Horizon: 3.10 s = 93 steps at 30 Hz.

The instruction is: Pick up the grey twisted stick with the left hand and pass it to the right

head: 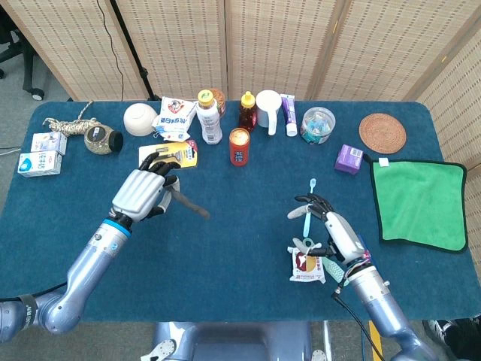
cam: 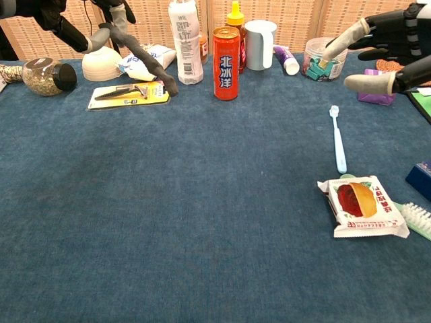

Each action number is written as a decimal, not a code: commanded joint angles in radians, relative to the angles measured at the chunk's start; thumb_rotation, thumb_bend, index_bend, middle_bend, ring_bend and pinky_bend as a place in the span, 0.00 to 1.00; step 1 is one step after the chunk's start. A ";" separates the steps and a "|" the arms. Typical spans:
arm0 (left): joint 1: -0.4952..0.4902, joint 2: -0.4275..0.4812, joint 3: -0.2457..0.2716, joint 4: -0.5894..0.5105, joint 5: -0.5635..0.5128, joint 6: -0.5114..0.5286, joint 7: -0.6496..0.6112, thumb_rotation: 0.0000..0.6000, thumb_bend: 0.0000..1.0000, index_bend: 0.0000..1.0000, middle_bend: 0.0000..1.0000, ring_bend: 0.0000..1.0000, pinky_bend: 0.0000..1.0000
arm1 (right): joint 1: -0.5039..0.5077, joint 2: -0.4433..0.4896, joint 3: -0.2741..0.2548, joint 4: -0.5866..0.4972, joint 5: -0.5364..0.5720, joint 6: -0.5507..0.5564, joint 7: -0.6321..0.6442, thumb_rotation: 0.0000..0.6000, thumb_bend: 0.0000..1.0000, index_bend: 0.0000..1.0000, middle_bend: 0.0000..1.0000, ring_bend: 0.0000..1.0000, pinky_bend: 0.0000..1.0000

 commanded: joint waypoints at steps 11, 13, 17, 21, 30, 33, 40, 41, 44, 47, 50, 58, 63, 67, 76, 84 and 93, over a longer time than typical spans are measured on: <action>-0.075 -0.022 -0.023 -0.015 -0.063 0.017 0.025 1.00 0.60 0.67 0.22 0.19 0.00 | 0.079 -0.096 0.016 0.047 0.086 -0.065 -0.029 1.00 0.34 0.36 0.20 0.09 0.00; -0.082 -0.027 -0.023 -0.016 -0.065 0.021 0.024 1.00 0.60 0.67 0.22 0.19 0.00 | 0.087 -0.107 0.019 0.053 0.099 -0.072 -0.029 1.00 0.34 0.36 0.20 0.09 0.00; -0.097 -0.038 -0.020 -0.022 -0.074 0.019 0.017 1.00 0.60 0.67 0.22 0.19 0.00 | 0.111 -0.132 0.028 0.073 0.133 -0.098 -0.024 1.00 0.34 0.36 0.20 0.09 0.00; -0.115 -0.051 -0.013 -0.017 -0.080 0.021 0.027 1.00 0.60 0.67 0.22 0.19 0.00 | 0.133 -0.150 0.039 0.089 0.160 -0.120 -0.020 1.00 0.34 0.36 0.20 0.09 0.00; -0.148 -0.089 -0.001 -0.001 -0.090 0.026 0.036 1.00 0.60 0.67 0.22 0.19 0.00 | 0.175 -0.186 0.060 0.114 0.205 -0.159 -0.013 1.00 0.34 0.37 0.20 0.07 0.00; -0.158 -0.099 0.001 0.003 -0.099 0.028 0.042 1.00 0.60 0.67 0.22 0.19 0.00 | 0.185 -0.197 0.067 0.120 0.214 -0.165 -0.008 1.00 0.34 0.37 0.19 0.07 0.00; -0.179 -0.122 0.002 0.005 -0.118 0.036 0.051 1.00 0.60 0.67 0.22 0.19 0.00 | 0.206 -0.223 0.075 0.135 0.235 -0.171 -0.016 1.00 0.34 0.36 0.19 0.06 0.00; -0.182 -0.125 0.003 0.005 -0.121 0.036 0.053 1.00 0.60 0.67 0.22 0.19 0.00 | 0.209 -0.226 0.076 0.136 0.239 -0.170 -0.018 1.00 0.34 0.36 0.19 0.06 0.00; -0.194 -0.140 0.001 0.006 -0.127 0.041 0.058 1.00 0.60 0.67 0.22 0.19 0.00 | 0.219 -0.239 0.082 0.144 0.260 -0.172 -0.024 1.00 0.34 0.36 0.19 0.06 0.00; -0.203 -0.151 0.003 0.009 -0.135 0.048 0.067 1.00 0.60 0.67 0.22 0.19 0.00 | 0.228 -0.248 0.086 0.149 0.276 -0.169 -0.035 1.00 0.34 0.36 0.19 0.06 0.00; -0.211 -0.162 0.006 0.016 -0.139 0.057 0.078 1.00 0.60 0.67 0.22 0.19 0.00 | 0.235 -0.259 0.091 0.154 0.291 -0.164 -0.044 1.00 0.34 0.37 0.19 0.06 0.00; -0.230 -0.194 0.007 0.039 -0.152 0.074 0.090 1.00 0.60 0.67 0.22 0.19 0.00 | 0.249 -0.279 0.093 0.174 0.326 -0.163 -0.061 1.00 0.34 0.37 0.19 0.06 0.00; -0.237 -0.204 0.004 0.044 -0.156 0.077 0.087 1.00 0.60 0.67 0.22 0.19 0.00 | 0.255 -0.288 0.094 0.186 0.340 -0.171 -0.062 1.00 0.34 0.37 0.20 0.06 0.00; -0.240 -0.206 0.006 0.043 -0.159 0.079 0.089 1.00 0.60 0.67 0.22 0.19 0.00 | 0.258 -0.293 0.097 0.192 0.344 -0.171 -0.061 1.00 0.34 0.39 0.21 0.06 0.00; -0.243 -0.202 0.013 0.037 -0.163 0.081 0.089 1.00 0.60 0.67 0.22 0.19 0.00 | 0.263 -0.297 0.102 0.194 0.351 -0.173 -0.064 1.00 0.34 0.43 0.23 0.07 0.00; -0.246 -0.207 0.016 0.039 -0.163 0.084 0.088 1.00 0.60 0.67 0.22 0.19 0.00 | 0.273 -0.307 0.103 0.198 0.357 -0.179 -0.071 1.00 0.34 0.46 0.26 0.09 0.00; -0.250 -0.211 0.019 0.037 -0.164 0.085 0.088 1.00 0.59 0.67 0.22 0.19 0.00 | 0.275 -0.312 0.108 0.206 0.364 -0.178 -0.068 1.00 0.34 0.48 0.29 0.13 0.00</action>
